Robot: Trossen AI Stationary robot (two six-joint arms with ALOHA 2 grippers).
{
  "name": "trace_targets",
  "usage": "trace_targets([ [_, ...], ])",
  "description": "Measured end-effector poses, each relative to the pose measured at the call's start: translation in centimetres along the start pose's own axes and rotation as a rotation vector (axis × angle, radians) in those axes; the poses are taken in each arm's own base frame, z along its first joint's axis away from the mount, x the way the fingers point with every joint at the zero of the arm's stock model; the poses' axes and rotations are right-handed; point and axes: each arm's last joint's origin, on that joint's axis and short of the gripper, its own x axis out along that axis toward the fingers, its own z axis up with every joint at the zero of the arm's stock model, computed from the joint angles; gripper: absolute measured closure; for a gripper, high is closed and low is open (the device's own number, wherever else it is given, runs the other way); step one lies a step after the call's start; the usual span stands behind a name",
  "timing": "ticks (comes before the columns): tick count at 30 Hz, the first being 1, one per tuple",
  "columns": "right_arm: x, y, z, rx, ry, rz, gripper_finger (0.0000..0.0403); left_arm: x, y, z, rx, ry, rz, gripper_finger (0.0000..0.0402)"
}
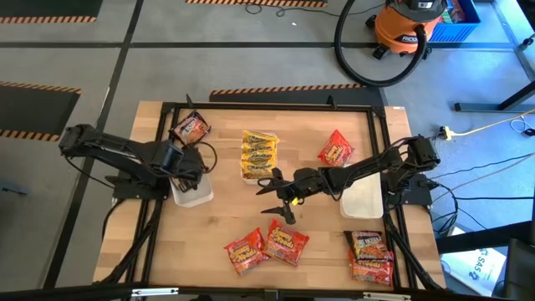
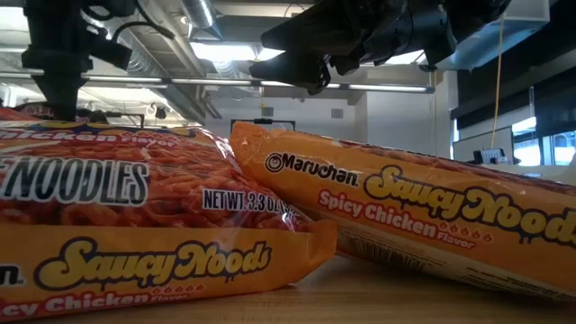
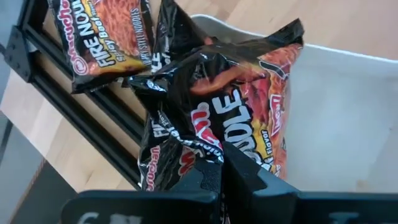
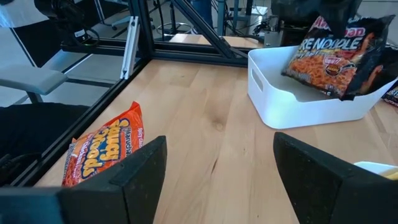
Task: Sort Maruchan noodles
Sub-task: Put the bottom left black noodle pack into the left white bin
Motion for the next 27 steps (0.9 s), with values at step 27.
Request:
trace_targets([
  [27, 2.2, -1.3, 1.3, 0.026, 0.001, -0.196, 0.0132, -4.6, -0.8, 1.1, 0.073, -0.153, -0.135, 0.0402],
])
